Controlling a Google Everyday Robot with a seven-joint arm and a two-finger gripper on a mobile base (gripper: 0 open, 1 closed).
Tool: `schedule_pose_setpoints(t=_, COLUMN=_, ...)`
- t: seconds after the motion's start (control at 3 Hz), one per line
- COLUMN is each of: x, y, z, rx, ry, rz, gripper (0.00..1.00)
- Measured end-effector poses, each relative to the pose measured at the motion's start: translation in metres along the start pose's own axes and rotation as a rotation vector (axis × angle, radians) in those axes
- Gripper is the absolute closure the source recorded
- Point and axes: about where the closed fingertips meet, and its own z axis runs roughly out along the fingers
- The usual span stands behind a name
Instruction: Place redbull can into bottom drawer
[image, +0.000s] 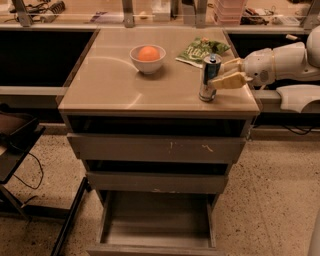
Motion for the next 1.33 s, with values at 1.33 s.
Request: schedule_pose_setpoints(t=1.33, x=0.033, y=0.147, z=-0.14, rx=0.02, ry=0.113, rz=0.086, gripper=1.0)
